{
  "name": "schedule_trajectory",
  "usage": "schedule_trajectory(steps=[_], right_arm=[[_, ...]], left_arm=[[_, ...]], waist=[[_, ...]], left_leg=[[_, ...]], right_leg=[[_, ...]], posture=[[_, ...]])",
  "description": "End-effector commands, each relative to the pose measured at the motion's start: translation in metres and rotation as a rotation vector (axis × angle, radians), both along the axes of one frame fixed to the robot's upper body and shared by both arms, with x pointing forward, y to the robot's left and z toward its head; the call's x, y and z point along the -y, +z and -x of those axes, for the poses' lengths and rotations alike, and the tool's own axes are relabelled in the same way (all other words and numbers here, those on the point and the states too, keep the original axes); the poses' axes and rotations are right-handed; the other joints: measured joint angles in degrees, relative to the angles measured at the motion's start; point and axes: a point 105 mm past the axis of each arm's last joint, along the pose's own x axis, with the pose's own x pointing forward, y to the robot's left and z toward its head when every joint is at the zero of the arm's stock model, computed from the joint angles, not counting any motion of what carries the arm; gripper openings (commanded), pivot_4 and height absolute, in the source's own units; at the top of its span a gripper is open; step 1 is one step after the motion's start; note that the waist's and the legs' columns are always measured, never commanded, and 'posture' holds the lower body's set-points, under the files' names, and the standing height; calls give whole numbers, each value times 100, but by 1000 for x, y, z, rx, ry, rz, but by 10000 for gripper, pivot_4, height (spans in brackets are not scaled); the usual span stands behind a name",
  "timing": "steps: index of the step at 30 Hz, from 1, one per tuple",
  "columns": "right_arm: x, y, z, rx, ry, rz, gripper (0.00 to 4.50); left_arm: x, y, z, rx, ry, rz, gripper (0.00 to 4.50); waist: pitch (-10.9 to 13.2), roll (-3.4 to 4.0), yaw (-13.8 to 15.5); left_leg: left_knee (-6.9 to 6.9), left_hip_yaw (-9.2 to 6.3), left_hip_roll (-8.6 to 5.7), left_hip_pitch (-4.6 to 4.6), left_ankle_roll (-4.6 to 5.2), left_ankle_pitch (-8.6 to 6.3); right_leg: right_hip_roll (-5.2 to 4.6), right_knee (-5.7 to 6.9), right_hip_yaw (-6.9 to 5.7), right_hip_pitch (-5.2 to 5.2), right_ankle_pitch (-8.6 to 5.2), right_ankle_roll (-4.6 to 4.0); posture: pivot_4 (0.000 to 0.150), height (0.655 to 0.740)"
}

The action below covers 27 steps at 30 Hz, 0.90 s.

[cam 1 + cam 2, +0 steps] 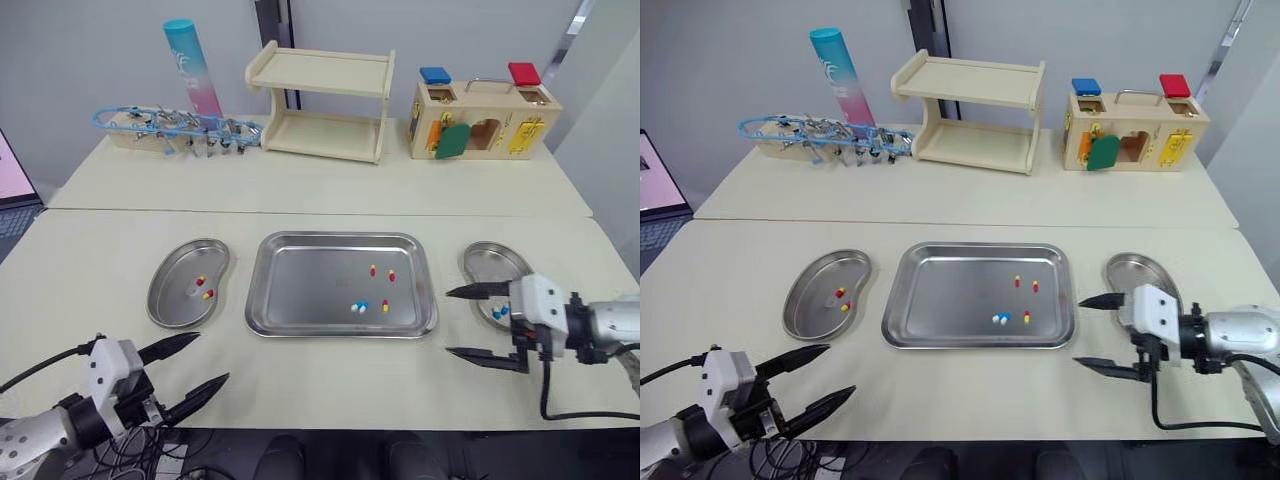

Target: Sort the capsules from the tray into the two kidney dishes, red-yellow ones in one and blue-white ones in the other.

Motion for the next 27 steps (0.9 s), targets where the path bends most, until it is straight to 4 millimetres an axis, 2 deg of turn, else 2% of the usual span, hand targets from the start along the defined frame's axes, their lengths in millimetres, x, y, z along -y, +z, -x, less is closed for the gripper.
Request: schedule_trajectory(steps=[1, 4, 6, 13, 27], right_arm=[[-29, -2, -16, 37, 11, 32, 44869], [-43, -7, -28, 38, 13, 60, 44869], [-51, -10, -35, 30, 14, 74, 41040], [-75, -12, -49, 38, 36, 108, 18910], [-100, -24, -67, 80, 99, 252, 18910]], left_arm=[[22, 7, -1, 36, -84, 47, 45000], [32, 6, 0, 40, -137, 55, 45000], [40, 4, 2, 47, -176, 56, 45000], [60, 0, 0, 67, -239, 82, 45000], [64, -5, -3, 74, -263, 77, 45000]], waist=[[0, 0, -13], [0, 0, -1], [0, 0, 10], [0, 0, 4], [0, 1, -2]], left_leg=[[1, 1, 0, 4, 0, 0], [1, -4, 0, 0, -1, 1], [1, -3, 0, -5, -1, 0], [1, -6, 0, -6, 0, 0], [1, -6, 0, -6, 0, 0]], right_leg=[[0, 4, 1, -1, 1, 0], [1, 6, -3, -5, 1, 0], [1, -1, -2, -6, 1, 0], [0, 4, -4, -9, 1, -1], [1, 5, -4, -13, 1, -1]], posture=[[1500, 7400], [1500, 7400], [1500, 7400], [1500, 7400], [1500, 7400]])
